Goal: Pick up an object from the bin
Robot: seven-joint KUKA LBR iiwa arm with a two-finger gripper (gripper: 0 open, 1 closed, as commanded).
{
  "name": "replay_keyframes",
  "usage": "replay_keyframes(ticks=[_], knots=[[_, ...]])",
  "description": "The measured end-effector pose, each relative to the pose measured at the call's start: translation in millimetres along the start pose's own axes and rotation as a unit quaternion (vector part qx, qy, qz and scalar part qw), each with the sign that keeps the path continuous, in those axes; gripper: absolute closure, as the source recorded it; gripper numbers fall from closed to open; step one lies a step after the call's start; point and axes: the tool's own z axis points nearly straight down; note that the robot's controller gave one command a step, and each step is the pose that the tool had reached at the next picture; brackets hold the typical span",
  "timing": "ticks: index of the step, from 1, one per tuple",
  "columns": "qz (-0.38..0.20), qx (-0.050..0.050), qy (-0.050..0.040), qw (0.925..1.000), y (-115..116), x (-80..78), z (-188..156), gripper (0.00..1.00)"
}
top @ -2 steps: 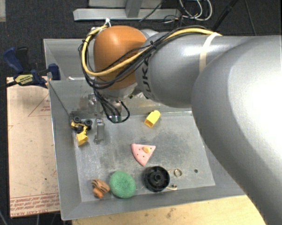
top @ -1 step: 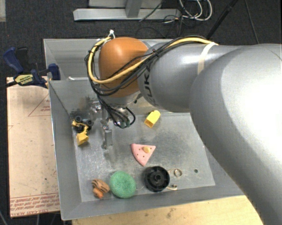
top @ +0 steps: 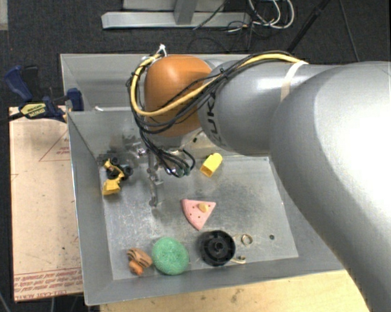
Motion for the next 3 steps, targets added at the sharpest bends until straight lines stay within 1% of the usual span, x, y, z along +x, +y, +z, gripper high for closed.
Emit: replay_keyframes(ticks=[1, 2, 3], knots=[[0.151, 0.001, 0.0028, 0.9886, 10.9, 9.3, 14.2, 0.00], [0.009, 0.000, 0.0023, 1.0000, 16.1, 0.5, 19.6, 1.00], [0.010, 0.000, 0.0025, 1.0000, 16.0, 0.5, 19.7, 0.00]])
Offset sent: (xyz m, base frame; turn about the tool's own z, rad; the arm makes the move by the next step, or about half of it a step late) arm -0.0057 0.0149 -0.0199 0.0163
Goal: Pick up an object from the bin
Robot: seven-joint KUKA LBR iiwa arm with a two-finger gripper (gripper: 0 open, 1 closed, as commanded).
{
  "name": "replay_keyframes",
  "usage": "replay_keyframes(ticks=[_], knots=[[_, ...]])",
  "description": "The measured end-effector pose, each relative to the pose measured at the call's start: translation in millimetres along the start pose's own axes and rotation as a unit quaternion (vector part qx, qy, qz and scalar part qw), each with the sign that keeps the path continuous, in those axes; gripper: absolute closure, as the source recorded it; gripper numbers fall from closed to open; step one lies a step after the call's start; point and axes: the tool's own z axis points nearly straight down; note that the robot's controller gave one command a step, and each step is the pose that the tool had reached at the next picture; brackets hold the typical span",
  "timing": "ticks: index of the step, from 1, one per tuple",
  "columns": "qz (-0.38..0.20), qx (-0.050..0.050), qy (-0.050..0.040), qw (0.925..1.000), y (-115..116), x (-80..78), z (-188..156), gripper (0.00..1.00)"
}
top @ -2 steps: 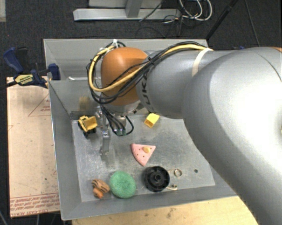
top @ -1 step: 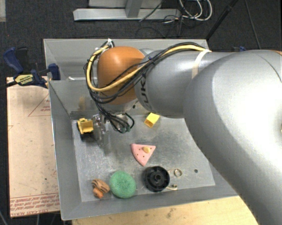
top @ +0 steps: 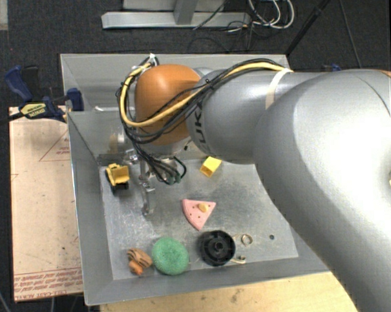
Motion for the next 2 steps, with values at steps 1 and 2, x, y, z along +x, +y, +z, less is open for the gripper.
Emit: replay_keyframes(ticks=[1, 2], knots=[[0.000, 0.000, 0.0001, 1.0000, 0.0, 0.0, 0.0, 0.00], [0.019, 0.001, 0.0013, 0.9998, 24.1, 17.0, 0.3, 0.00]])
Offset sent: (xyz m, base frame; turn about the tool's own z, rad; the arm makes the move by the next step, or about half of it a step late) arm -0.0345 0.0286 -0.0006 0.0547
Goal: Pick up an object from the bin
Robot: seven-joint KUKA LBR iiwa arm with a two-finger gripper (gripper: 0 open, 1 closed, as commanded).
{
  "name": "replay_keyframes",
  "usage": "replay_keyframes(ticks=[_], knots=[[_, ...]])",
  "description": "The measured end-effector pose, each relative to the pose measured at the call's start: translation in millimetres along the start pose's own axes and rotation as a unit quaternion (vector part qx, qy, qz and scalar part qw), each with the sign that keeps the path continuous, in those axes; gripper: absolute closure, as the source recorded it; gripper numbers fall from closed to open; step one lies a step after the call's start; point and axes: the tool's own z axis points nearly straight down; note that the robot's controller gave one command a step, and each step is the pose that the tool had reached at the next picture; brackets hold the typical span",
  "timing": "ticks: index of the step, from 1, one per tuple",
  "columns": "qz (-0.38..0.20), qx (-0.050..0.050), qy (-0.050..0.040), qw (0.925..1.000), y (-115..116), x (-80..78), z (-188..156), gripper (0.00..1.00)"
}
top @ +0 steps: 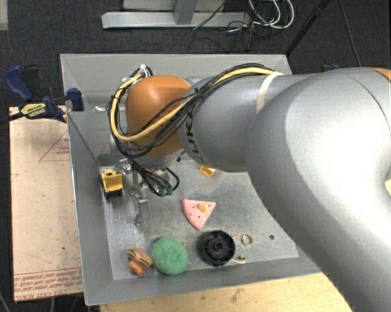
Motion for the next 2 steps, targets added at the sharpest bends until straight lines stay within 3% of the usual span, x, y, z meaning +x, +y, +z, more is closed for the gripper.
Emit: replay_keyframes(ticks=[1, 2], knots=[[0.006, 0.003, 0.0000, 1.0000, 0.5, -17.6, -0.1, 0.00], [-0.001, -0.001, -0.0005, 1.0000, 26.7, -19.9, -0.9, 1.00]])
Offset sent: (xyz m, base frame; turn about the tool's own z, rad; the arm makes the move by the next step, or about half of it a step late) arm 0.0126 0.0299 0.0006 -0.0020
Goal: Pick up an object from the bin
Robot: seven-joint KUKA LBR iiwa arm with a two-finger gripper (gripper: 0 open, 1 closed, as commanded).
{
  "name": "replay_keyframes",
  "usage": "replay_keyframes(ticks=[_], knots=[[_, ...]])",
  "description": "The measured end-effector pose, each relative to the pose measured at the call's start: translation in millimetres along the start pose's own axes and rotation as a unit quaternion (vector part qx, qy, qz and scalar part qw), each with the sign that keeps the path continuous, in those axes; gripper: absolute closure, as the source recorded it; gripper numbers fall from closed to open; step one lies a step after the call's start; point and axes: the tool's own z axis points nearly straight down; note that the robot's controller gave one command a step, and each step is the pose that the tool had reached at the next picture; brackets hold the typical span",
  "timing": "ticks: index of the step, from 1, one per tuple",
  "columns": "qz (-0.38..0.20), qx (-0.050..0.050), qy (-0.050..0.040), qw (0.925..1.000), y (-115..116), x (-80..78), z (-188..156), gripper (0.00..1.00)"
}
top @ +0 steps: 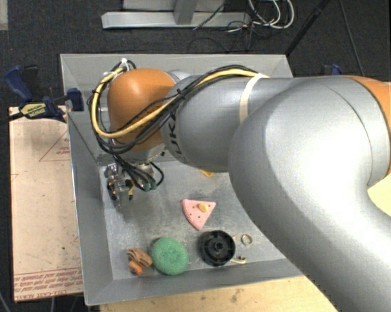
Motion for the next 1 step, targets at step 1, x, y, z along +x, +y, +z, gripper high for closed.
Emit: replay_keyframes(ticks=[1], knots=[[0.000, 0.000, 0.0000, 1.0000, -0.2, 0.0, 0.0, 1.00]])
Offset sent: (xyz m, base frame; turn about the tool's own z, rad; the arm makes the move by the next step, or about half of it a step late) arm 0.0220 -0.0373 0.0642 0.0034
